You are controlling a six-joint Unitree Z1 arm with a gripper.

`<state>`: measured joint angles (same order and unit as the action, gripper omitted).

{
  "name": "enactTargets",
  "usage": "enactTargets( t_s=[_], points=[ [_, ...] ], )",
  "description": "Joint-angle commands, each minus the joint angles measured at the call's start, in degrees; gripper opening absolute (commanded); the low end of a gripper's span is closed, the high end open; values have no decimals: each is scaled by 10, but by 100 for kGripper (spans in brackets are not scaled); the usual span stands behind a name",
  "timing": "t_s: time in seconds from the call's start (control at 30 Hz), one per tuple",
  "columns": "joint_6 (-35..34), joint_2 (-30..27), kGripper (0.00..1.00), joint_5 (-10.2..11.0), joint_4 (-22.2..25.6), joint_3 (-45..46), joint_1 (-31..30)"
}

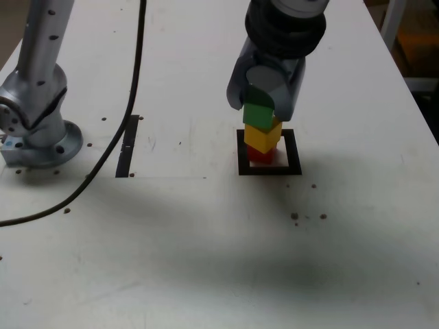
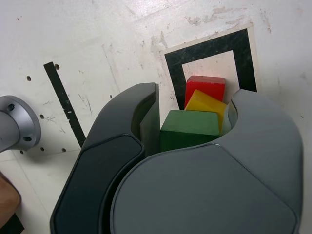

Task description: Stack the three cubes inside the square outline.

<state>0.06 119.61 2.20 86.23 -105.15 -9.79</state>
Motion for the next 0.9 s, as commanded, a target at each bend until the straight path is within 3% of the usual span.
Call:
enactTargets(
  t_s=[0.0, 0.17, 0.5, 0.73, 0.87],
  points=[
    [-1, -4, 39, -2, 0, -3, 1],
    [-1, -5, 58, -7, -3, -4, 1],
    [0, -7, 63, -9, -3, -2, 1],
    [-8, -21, 93, -10, 2, 5, 1],
    [-9, -39, 100, -9, 5, 13, 1]
  ],
)
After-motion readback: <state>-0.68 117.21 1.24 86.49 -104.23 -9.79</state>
